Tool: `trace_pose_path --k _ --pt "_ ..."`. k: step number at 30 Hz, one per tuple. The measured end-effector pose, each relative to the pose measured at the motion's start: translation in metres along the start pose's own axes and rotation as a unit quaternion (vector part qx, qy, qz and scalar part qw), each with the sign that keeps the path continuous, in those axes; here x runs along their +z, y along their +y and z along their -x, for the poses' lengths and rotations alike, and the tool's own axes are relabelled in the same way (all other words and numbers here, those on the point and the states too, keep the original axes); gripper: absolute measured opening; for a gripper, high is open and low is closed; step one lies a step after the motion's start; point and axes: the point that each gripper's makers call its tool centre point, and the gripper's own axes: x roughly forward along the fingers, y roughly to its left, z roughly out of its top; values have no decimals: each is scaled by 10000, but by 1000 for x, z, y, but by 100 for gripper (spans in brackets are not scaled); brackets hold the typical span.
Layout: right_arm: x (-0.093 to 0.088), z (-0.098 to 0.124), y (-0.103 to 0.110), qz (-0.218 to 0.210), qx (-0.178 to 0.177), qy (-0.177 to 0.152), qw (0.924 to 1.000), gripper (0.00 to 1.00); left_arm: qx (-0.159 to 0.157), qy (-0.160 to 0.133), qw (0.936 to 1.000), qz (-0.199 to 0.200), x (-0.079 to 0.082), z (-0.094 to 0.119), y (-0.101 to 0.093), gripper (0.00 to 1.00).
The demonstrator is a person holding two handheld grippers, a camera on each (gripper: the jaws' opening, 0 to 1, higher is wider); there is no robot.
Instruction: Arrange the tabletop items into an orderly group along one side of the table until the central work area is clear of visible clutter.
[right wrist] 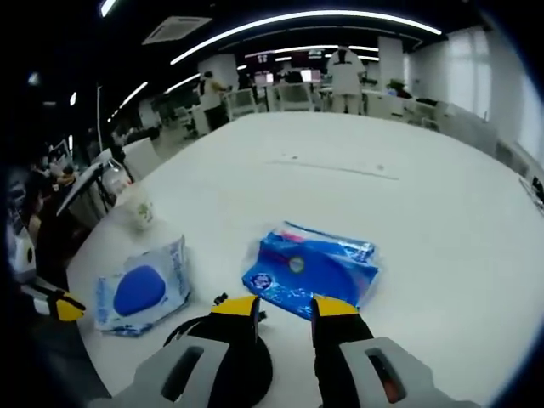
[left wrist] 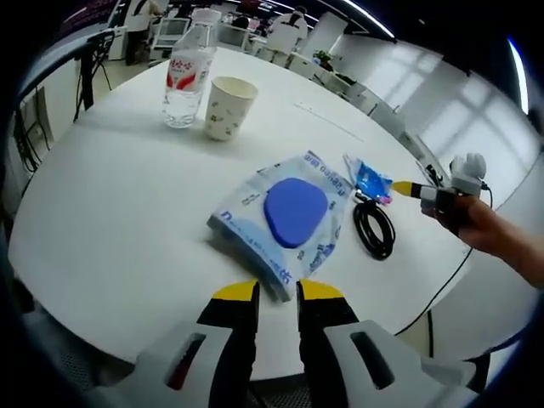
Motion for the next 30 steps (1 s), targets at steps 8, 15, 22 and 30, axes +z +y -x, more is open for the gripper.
trace_pose_path --k 8,15,22,30 --pt "-5 -4 23 49 208 46 9998 23 -18 65 9998 -208 0 -1 -4 16" --pt "-7 -3 39 90 335 114 9993 23 -44 86 9997 -210 0 -4 -5 16" --pt "-10 -6 51 104 492 207 9985 25 -64 141 9997 -209 -2 -12 -6 16" --pt "-20 -14 69 178 662 345 9971 28 -26 214 9994 -266 -6 -15 -8 14"
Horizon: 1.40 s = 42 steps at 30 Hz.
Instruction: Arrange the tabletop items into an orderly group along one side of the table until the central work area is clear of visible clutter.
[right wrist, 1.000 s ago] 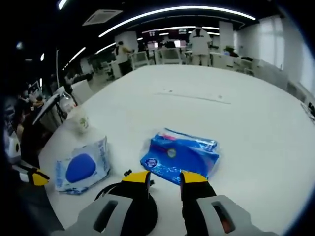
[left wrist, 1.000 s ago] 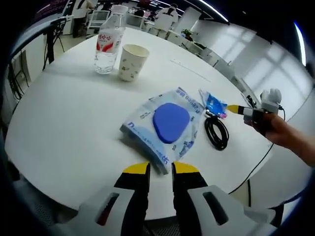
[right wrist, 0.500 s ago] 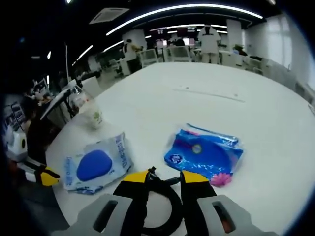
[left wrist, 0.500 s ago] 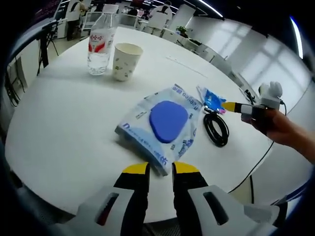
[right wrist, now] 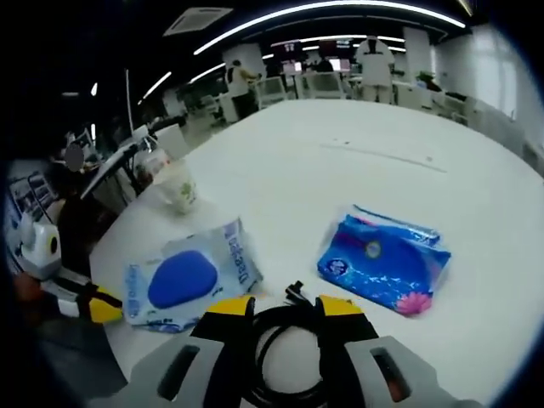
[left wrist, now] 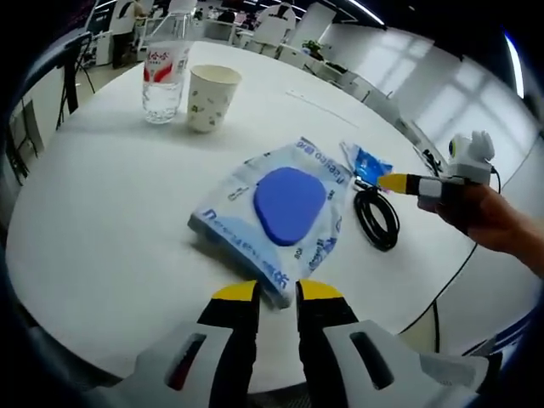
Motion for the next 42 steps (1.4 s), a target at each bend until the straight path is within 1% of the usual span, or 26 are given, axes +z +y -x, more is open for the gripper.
trace_pose_path --k 3,6,10,16,20,29,42 --pt "-2 -3 5 -8 51 50 10000 29 7 13 10000 -18 0 0 0 12" --pt "-3 -6 13 14 102 87 9999 29 37 24 10000 -23 -1 -6 4 11" --pt "-4 -6 15 25 134 119 9998 29 45 14 10000 -3 -3 -4 2 6" --pt "-7 -8 21 52 162 157 9997 29 14 3 10000 48 -3 -4 1 5" --pt "-7 -8 17 49 149 159 9997 29 15 -5 10000 41 -2 -4 2 4" --pt "-9 -7 18 23 141 173 9997 29 36 -35 10000 35 -1 -3 9 0" --pt "-13 -9 23 -22 171 203 9996 28 157 -100 9998 32 1 1 19 0"
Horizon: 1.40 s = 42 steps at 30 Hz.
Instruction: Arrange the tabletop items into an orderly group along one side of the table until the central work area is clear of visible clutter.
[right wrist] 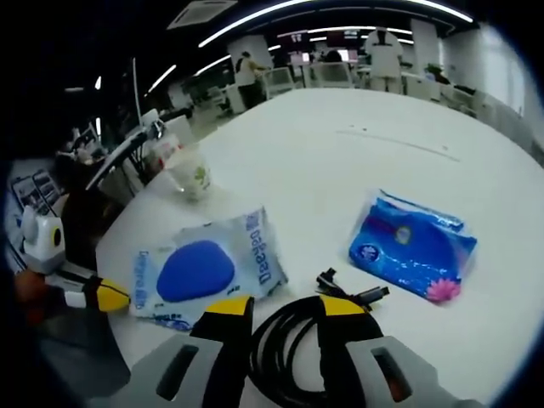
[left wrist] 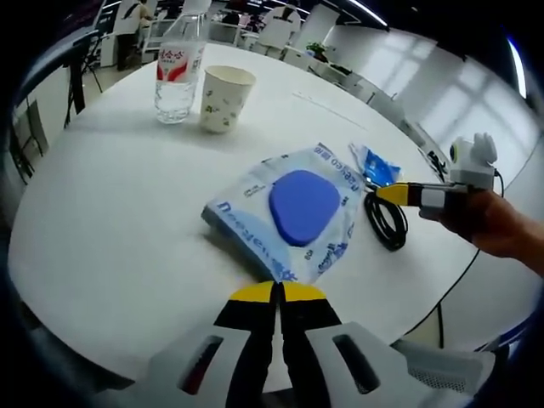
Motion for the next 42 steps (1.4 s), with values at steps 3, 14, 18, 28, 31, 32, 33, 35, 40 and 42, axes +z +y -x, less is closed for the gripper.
trace_pose_path --k 3,14,18,28,31,32,33,35,40,42 --pt "0 2 3 16 15 14 10000 28 27 -10 10000 25 0 0 3 0" --pt "-3 2 0 -13 18 39 10000 28 181 -88 9996 190 3 4 13 0" --pt "-3 2 2 -2 35 52 10000 28 204 -87 9996 190 3 6 14 0" --pt "-2 -4 11 31 167 67 9998 27 310 -142 9990 275 9 7 24 0" --pt "-3 -6 15 4 218 86 9997 27 342 -174 9987 343 10 8 25 0" --pt "-3 -7 16 -2 231 92 9997 27 369 -194 9984 375 10 8 28 0" --pt "-3 -7 18 -23 249 101 9996 27 384 -206 9983 399 11 8 29 0" --pt "-3 -7 19 -31 253 102 9996 27 422 -234 9978 457 12 8 31 0" --pt "-5 -7 20 -62 280 85 9996 26 421 -287 9978 427 13 9 36 0" --pt "-3 -8 22 -40 279 68 9996 26 425 -301 9979 389 13 9 36 0"
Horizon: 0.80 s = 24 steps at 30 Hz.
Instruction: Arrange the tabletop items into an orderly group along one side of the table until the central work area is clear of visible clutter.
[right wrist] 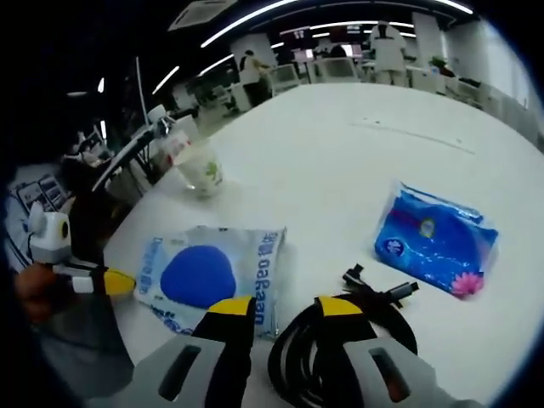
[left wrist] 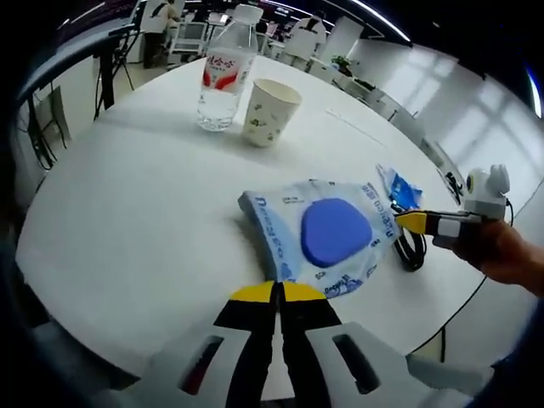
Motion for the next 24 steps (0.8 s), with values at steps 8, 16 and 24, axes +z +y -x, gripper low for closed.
trace_pose_path --k 8,16,24 --pt "2 -3 0 13 19 -27 10000 26 9 -13 10000 -18 2 2 -1 1" --pt "2 -10 8 59 107 22 9999 26 -59 34 10000 11 -1 1 -5 3" --pt "-5 -16 23 93 130 248 9996 24 -187 116 9998 3 -7 0 -12 8"
